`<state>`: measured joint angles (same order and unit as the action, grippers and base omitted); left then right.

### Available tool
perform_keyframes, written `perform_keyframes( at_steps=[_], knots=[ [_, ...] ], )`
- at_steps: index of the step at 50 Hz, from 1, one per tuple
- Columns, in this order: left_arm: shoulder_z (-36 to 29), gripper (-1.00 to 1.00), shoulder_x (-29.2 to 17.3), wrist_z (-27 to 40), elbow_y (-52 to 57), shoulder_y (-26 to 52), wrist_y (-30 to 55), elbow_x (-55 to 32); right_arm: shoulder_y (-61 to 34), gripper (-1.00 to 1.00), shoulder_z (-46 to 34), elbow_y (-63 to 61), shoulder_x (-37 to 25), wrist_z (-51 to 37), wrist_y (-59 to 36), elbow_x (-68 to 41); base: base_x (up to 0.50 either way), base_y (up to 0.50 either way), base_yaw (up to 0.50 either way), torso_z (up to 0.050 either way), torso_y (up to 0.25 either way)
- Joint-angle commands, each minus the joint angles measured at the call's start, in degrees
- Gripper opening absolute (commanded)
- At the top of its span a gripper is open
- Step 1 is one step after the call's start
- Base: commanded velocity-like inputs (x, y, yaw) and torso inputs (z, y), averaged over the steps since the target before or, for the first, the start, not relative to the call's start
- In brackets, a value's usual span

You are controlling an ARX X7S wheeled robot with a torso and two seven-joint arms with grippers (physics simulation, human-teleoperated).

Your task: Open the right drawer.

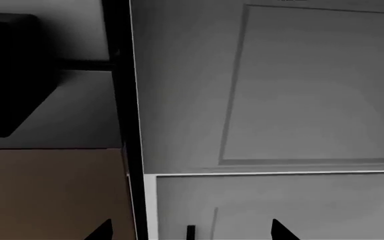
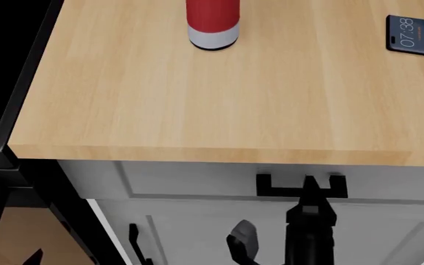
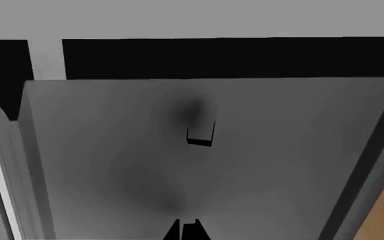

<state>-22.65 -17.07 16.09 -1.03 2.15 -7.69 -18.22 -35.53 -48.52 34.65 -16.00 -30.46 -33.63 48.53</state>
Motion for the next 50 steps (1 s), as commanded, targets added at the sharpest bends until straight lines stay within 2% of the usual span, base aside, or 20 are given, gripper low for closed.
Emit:
perform_keyframes(
  at_steps=[1,50],
  knots=[
    [-0.3,1.0,-0.1,0.1,-0.2,0.1,-0.2,0.1,4.3,-1.0,0.0,-8.7,-2.8,3.2,-2.8,0.1,0.0,0.0,0.0,0.0,0.0],
    [-1.2,1.0,-0.6,0.5,0.0,0.4,-0.2,0.0,15.8,-1.0,-0.8,-29.6,-8.8,7.7,-9.4,4.1,0.0,0.0,0.0,0.0,0.0]
  ],
)
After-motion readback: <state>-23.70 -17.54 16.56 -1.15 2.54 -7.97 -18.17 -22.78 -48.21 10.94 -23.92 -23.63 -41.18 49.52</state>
